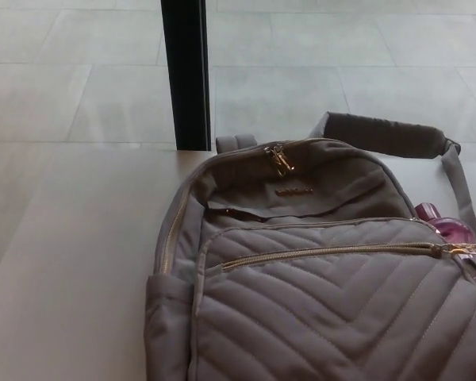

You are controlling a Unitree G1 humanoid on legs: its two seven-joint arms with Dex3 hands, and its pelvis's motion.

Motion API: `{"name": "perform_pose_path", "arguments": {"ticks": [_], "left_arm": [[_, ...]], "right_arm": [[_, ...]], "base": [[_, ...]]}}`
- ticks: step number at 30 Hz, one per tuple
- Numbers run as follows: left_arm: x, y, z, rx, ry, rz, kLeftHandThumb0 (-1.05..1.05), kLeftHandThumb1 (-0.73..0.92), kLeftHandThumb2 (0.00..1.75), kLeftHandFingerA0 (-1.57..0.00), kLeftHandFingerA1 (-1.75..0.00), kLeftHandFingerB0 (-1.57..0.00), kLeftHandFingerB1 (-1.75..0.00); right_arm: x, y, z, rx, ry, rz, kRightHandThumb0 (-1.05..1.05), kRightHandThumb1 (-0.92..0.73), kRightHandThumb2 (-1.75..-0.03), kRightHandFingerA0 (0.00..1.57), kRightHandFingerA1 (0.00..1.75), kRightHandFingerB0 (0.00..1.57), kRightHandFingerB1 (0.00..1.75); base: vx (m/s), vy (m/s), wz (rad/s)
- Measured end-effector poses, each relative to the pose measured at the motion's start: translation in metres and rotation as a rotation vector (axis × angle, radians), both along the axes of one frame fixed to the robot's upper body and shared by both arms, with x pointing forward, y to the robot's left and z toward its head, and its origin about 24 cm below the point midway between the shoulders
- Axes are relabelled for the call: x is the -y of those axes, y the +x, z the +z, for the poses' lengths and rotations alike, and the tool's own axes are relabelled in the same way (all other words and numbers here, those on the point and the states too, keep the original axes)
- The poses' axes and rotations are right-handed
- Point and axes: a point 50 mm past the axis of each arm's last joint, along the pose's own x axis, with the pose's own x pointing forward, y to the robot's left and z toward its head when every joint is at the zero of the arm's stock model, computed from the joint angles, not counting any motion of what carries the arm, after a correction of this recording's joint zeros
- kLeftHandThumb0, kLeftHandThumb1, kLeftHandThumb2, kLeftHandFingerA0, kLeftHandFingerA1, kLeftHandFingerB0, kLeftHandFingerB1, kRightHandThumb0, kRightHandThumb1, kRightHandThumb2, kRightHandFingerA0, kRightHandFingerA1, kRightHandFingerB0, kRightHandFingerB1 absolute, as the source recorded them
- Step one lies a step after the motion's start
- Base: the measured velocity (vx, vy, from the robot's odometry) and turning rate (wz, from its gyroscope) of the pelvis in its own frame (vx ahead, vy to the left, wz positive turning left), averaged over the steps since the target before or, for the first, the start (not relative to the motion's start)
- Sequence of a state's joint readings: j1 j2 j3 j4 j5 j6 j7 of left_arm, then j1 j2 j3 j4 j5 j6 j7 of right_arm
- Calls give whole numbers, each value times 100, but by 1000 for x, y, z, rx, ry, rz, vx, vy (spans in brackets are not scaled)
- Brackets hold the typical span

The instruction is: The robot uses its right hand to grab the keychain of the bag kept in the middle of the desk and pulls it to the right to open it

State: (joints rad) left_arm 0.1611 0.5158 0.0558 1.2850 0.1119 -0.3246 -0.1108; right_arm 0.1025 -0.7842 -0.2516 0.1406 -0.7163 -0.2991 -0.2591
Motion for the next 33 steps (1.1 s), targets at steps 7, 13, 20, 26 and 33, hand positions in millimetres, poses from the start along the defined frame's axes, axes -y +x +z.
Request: {"name": "perform_pose_path", "arguments": {"ticks": [7,13,20,26,33], "left_arm": [[0,0,0,1,-3,3,-80,89,67,-72,-56,-57,-42],[0,0,0,-1,-4,-1,-78,89,67,-73,-57,-58,-42],[1,-3,-1,-13,-5,-6,-79,89,67,-73,-57,-58,-42],[1,-3,-1,-16,-5,-8,-79,89,67,-73,-57,-57,-41],[2,-3,-1,-16,-6,-10,-80,90,67,-74,-56,-57,-41]], "right_arm": [[-7,-7,-3,-100,-21,3,-105,-56,-102,0,6,0,1],[-10,-14,-6,-187,-19,-7,-105,-55,-102,0,14,0,0],[8,-29,-4,-251,43,-92,-105,-59,-101,0,22,0,8],[48,-49,-6,-236,174,-308,-105,-65,-99,0,29,0,7],[92,-86,-20,-174,383,-575,-55,-51,-75,8,66,0,16]], "base": [[0,0,0],[0,0,0],[0,0,0],[0,0,0],[0,0,0]]}}
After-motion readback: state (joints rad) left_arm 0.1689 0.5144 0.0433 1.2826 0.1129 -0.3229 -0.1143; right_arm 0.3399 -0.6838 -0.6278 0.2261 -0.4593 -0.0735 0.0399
